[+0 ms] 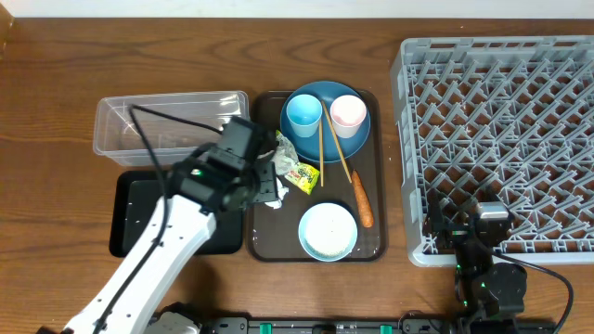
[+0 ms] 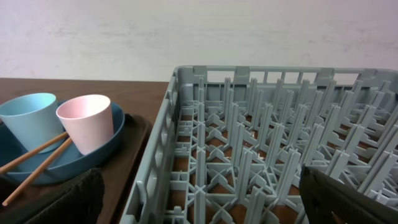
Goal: Sort waste into correct bins and load items into the dishwasher rack
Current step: 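Reach the left gripper to the crumpled white tissue and grasp it, then carry the tissue with the left gripper into the clear bin and release, then reach the left gripper back to the remaining tissue on the tray, then carry the second tissue into the clear bin and release, then reach the left gripper to the foil and yellow wrapper and grasp them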
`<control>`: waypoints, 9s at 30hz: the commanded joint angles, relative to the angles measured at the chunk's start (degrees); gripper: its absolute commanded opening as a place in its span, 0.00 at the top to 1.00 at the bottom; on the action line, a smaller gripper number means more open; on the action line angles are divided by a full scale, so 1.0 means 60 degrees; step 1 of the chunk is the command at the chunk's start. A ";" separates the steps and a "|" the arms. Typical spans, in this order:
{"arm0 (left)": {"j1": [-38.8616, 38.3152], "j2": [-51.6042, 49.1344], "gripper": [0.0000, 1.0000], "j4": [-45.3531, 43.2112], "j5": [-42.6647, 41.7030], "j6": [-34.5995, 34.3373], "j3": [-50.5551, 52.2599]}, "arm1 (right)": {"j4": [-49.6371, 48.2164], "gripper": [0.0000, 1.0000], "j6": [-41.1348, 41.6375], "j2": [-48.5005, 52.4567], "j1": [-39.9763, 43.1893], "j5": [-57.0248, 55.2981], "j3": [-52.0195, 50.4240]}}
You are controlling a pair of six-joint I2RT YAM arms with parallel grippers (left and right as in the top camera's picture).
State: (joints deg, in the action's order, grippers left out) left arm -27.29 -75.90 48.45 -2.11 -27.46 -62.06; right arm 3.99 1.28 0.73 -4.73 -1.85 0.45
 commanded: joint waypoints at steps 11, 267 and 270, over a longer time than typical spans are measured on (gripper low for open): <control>-0.0386 -0.2801 0.47 -0.1140 0.1217 -0.0335 -0.0004 | 0.0022 0.01 0.0135 -0.0015 0.0007 0.0029 -0.0022; 0.2277 0.0397 0.25 -0.0248 -0.1967 -0.0153 -0.0244 | 0.0018 0.01 0.0135 -0.0015 0.0007 0.0029 -0.0022; 0.1676 0.0244 0.36 -0.0259 -0.1883 -0.0164 -0.0208 | 0.0018 0.01 0.0135 -0.0015 0.0007 0.0029 -0.0022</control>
State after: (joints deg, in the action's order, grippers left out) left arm -14.46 -73.56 46.59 -11.90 -27.49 -62.74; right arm 3.97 1.28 0.73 -4.73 -1.76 0.45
